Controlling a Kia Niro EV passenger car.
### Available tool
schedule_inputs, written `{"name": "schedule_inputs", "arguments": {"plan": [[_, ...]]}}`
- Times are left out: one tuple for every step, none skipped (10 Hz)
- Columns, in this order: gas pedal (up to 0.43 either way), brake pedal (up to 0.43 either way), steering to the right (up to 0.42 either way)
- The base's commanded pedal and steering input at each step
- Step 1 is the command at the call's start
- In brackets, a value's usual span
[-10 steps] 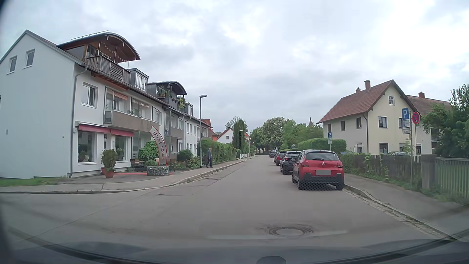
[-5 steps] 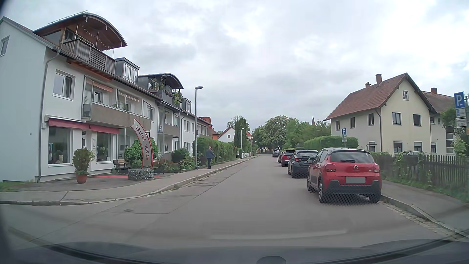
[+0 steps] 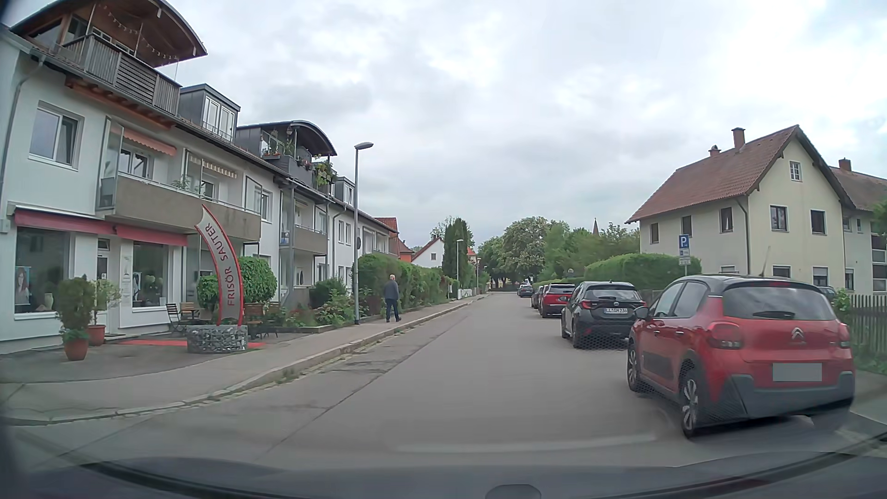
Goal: Follow the waypoints while adhering to traffic rules and regulations
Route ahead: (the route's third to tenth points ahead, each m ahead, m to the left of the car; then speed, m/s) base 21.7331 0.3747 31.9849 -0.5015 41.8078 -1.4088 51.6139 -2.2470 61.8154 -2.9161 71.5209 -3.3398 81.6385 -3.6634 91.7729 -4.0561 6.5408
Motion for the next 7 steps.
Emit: {"name": "schedule_inputs", "arguments": {"plan": [[0.138, 0.0, 0.008], [0.13, 0.0, 0.012], [0.087, 0.0, 0.02], [0.079, 0.0, 0.025], [0.079, 0.0, 0.026], [0.079, 0.0, 0.026], [0.087, 0.0, 0.026]]}}
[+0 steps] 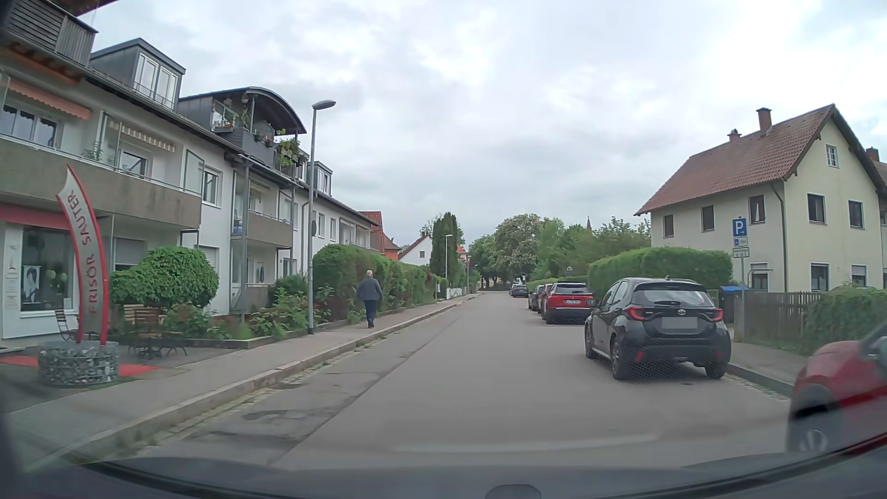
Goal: Follow the waypoints while adhering to traffic rules and regulations
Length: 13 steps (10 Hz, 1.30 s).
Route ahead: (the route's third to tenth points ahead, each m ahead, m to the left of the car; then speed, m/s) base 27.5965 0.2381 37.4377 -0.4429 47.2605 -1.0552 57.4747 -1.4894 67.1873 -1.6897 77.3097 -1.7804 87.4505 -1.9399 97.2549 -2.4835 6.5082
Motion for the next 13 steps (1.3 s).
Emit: {"name": "schedule_inputs", "arguments": {"plan": [[0.098, 0.0, 0.023], [0.118, 0.0, 0.021], [0.13, 0.0, 0.021], [0.15, 0.0, 0.021], [0.157, 0.0, 0.021], [0.157, 0.0, 0.021], [0.157, 0.0, 0.02], [0.157, 0.0, 0.018], [0.157, 0.0, 0.015], [0.15, 0.0, 0.011], [0.15, 0.0, 0.01], [0.15, 0.0, 0.01], [0.138, 0.0, 0.01]]}}
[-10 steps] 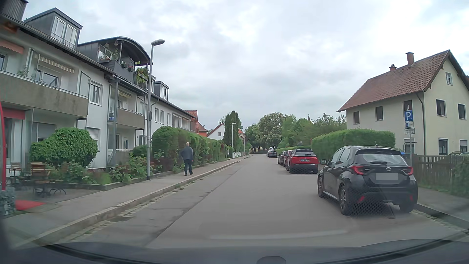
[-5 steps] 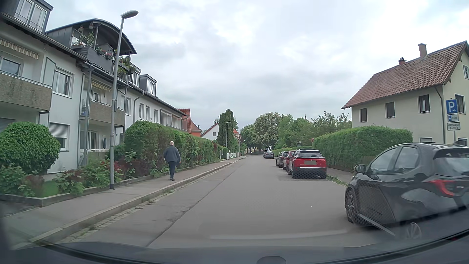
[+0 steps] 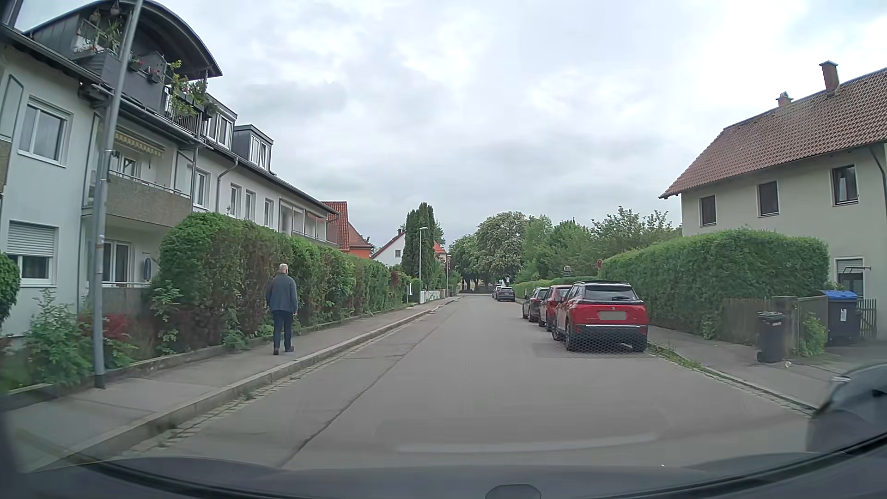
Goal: Follow the waypoints while adhering to traffic rules and regulations
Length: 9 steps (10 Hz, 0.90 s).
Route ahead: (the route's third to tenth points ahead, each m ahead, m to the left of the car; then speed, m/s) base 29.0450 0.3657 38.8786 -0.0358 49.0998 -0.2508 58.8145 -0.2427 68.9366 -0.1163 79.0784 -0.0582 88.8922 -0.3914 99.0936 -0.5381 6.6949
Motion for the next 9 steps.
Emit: {"name": "schedule_inputs", "arguments": {"plan": [[0.138, 0.0, 0.01], [0.138, 0.0, 0.01], [0.138, 0.0, 0.009], [0.138, 0.0, 0.009], [0.138, 0.0, 0.009], [0.138, 0.0, 0.009], [0.13, 0.0, 0.009], [0.13, 0.0, 0.009], [0.13, 0.0, 0.009]]}}
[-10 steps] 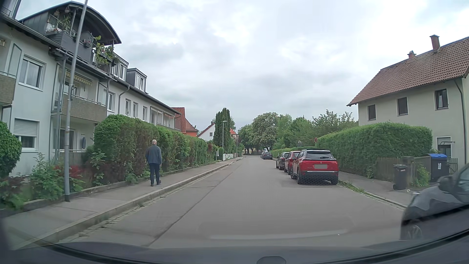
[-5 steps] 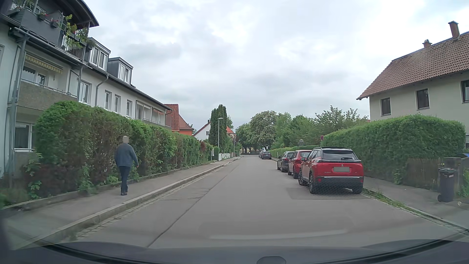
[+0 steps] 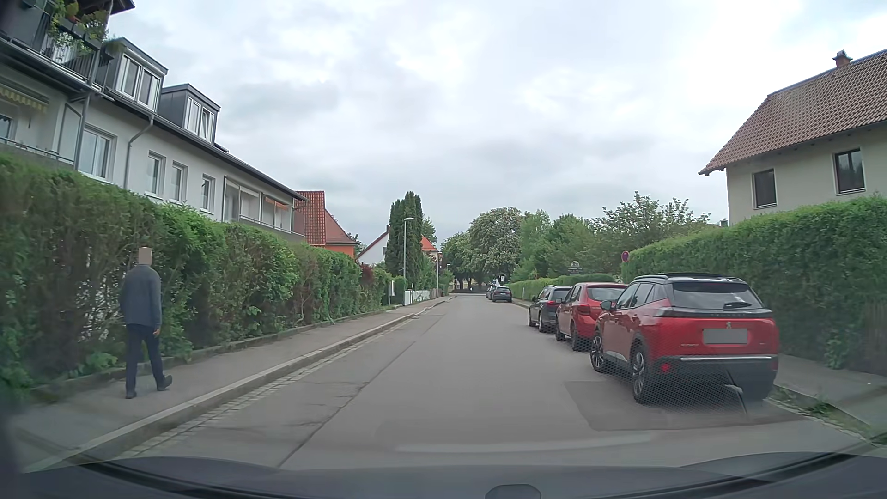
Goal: Follow the waypoints while adhering to traffic rules and regulations
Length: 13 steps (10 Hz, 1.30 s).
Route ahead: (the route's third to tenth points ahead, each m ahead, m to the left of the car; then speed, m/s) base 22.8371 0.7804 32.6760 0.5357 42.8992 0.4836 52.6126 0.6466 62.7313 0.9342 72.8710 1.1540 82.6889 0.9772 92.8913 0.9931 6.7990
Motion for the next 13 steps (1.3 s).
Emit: {"name": "schedule_inputs", "arguments": {"plan": [[0.13, 0.0, 0.009], [0.13, 0.0, 0.008], [0.13, 0.0, 0.007], [0.13, 0.0, 0.007], [0.13, 0.0, 0.005], [0.13, 0.0, 0.004], [0.13, 0.0, 0.002], [0.13, 0.0, 0.003], [0.13, 0.0, 0.003], [0.13, 0.0, 0.003], [0.13, 0.0, 0.003], [0.13, 0.0, 0.003], [0.13, 0.0, 0.003]]}}
